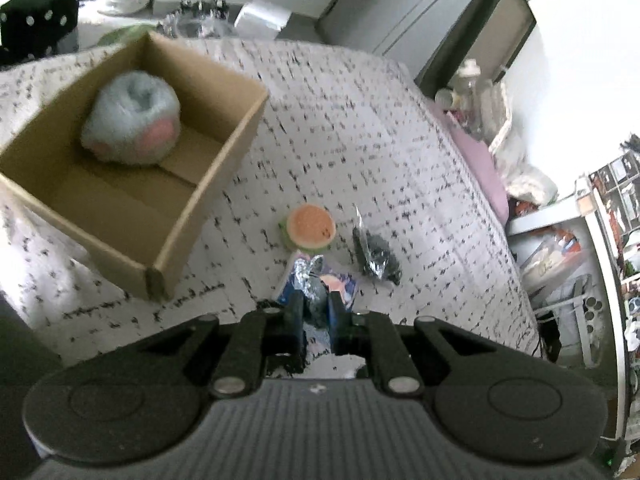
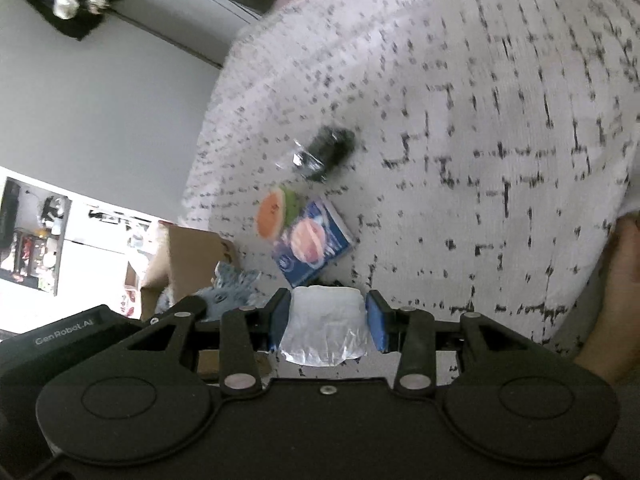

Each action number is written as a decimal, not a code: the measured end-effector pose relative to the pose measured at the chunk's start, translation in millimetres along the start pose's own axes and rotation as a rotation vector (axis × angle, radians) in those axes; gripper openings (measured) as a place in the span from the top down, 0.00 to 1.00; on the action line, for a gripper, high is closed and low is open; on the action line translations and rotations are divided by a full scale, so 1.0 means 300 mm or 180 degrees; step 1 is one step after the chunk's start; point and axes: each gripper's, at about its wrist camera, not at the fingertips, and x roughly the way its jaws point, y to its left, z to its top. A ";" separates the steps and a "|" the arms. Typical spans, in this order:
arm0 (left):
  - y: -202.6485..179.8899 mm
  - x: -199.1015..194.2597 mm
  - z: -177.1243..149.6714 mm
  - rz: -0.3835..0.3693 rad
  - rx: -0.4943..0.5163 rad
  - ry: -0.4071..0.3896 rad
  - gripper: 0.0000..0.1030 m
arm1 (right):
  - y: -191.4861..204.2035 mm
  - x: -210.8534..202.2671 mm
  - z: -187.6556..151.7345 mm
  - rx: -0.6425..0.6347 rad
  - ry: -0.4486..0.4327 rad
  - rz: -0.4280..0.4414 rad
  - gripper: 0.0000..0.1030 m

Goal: Organize soft objects
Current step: 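Carry the white cloth with the right tool and the grey bag with the left tool to the box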

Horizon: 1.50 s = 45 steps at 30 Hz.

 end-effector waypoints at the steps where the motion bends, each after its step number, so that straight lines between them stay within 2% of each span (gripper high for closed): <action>1: 0.003 -0.018 0.004 0.0001 -0.0004 -0.0037 0.89 | 0.007 -0.011 0.001 -0.0036 -0.0031 0.0015 0.61; 15: 0.036 -0.208 0.041 0.0056 0.0089 -0.0395 0.89 | 0.073 -0.116 0.007 -0.0365 -0.0377 0.0302 0.61; 29: 0.096 -0.316 0.080 0.0069 0.0119 -0.0544 0.89 | 0.148 -0.146 -0.027 -0.0617 -0.0581 0.0510 0.61; 45: 0.247 -0.330 0.131 0.0147 -0.0037 -0.0550 0.89 | 0.251 -0.079 -0.090 -0.0888 -0.0474 0.0550 0.61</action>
